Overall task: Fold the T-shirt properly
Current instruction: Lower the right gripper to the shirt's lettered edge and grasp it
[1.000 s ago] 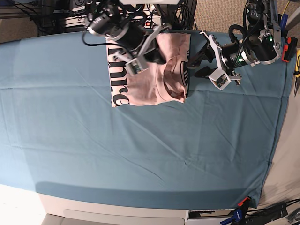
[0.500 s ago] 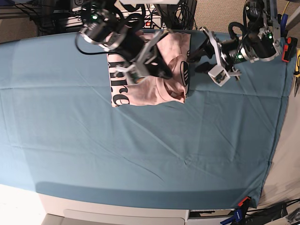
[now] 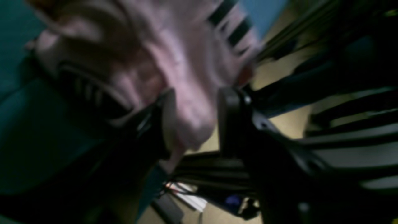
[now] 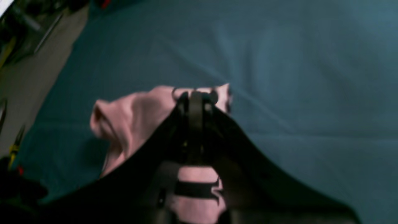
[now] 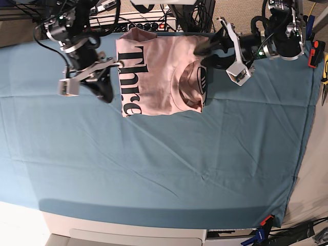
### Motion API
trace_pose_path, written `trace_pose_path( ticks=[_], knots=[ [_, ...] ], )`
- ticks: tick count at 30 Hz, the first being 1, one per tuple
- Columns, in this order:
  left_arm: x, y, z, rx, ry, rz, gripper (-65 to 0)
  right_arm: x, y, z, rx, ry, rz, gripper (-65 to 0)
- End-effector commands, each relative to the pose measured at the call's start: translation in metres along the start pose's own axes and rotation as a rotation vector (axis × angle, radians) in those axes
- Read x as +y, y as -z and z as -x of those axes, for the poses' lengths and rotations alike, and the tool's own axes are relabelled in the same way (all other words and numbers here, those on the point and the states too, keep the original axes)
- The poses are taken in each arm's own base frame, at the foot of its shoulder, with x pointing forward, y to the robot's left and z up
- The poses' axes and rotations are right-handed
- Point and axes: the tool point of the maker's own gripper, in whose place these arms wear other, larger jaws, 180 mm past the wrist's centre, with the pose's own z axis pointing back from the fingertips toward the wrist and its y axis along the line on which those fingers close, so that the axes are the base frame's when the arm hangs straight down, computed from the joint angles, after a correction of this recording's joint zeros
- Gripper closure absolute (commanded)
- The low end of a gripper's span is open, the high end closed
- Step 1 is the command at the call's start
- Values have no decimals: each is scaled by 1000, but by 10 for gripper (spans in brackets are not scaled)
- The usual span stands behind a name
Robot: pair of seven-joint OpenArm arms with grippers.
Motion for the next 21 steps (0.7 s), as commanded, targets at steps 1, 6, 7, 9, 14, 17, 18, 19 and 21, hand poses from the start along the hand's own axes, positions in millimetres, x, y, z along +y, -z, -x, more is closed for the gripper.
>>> trace_pose_path(
  ticks=[1,6,7,9,14,17,18,19,21],
  knots=[
    [-9,-2,-9,-36,10,30,-212,8,-1,-14,-60,0,-29,0],
    [-12,-2,-3,-28,-10,38,-212,18,15,-23,-95,-64,-104,0],
    [-12,-2,-2,-25,-12,36,-212,20,19,-25,-102,-90,-130,0],
    [-13,-2,1,-19,-19,37,-212,19,27,-27,-94,-125,-154,0],
    [-10,-2,6,6,-12,17,-212,0,50,-20,-46,-130,-163,0],
    [-10,-2,5,3,-13,18,-212,-8,67,-13,-24,-51,-196,0],
    [-10,-2,5,3,-13,18,-212,-7,71,-11,-17,-13,-220,0],
    [-10,-2,5,2,-12,17,-212,-6,75,-8,-6,20,-242,0],
    [-9,-2,5,2,-11,13,-212,3,78,-5,4,64,-314,0]
  ],
)
